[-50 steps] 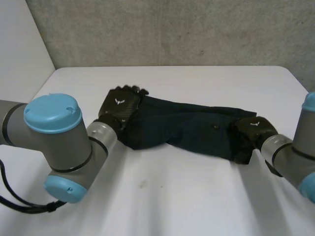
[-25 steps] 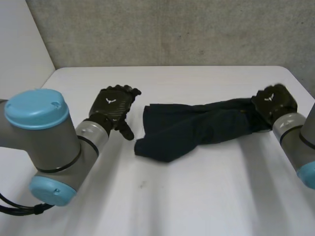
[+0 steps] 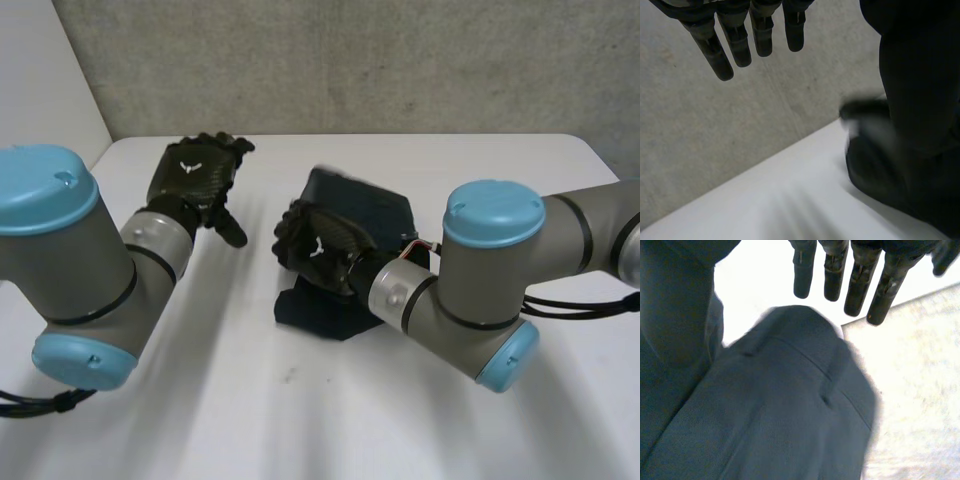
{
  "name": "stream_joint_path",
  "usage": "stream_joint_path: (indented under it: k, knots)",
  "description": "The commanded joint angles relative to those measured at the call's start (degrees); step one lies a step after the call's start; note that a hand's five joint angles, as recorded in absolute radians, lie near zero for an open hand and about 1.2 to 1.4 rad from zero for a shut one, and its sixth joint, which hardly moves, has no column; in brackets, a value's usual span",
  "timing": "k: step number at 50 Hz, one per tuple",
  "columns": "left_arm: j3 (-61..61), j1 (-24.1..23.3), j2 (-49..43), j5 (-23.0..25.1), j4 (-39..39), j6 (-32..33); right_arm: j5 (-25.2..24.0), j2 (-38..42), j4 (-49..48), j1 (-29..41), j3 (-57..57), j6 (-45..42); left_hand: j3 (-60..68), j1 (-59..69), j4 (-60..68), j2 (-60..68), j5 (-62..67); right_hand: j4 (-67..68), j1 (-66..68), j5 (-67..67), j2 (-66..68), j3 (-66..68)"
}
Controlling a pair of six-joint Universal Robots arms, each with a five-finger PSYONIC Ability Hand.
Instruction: Fold the shorts.
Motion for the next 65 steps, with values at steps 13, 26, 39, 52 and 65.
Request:
stream_joint_path:
  k: [13,26,39,52,65]
  knots:
    - [17.60,-4.59,-13.48,5.90,3.02,-0.02,12.95,-10.39,2.83,-12.05,-2.37,50.61,3.20,3.05,3.04,2.85,3.39,-9.05,-6.81,-8.80,-9.12,-8.75]
    - [31.22,-6.18,-29.31,7.15,-8.31,-0.02,12.69,8.06,19.18,-11.61,-20.56,50.78,6.22,6.08,6.07,5.87,6.41,-9.05,-6.81,-8.80,-9.12,-8.75]
    - [29.30,-5.47,-31.86,0.03,-18.43,5.68,13.83,15.80,27.62,-11.43,-26.54,38.66,5.89,5.74,5.73,5.54,6.08,-9.05,-6.81,-8.80,-9.12,-8.75]
    - [24.82,-8.11,-26.42,-0.06,-19.30,7.27,16.56,12.82,27.80,-11.17,-21.89,31.62,5.05,4.91,4.90,4.70,5.24,-9.05,-6.81,-8.80,-9.12,-8.75]
    - [21.66,-7.68,-10.28,-1.72,-18.60,6.48,17.96,-5.96,17.71,-11.70,-12.06,35.74,4.88,4.73,4.72,4.53,5.07,-9.05,-6.81,-8.80,-9.12,-8.75]
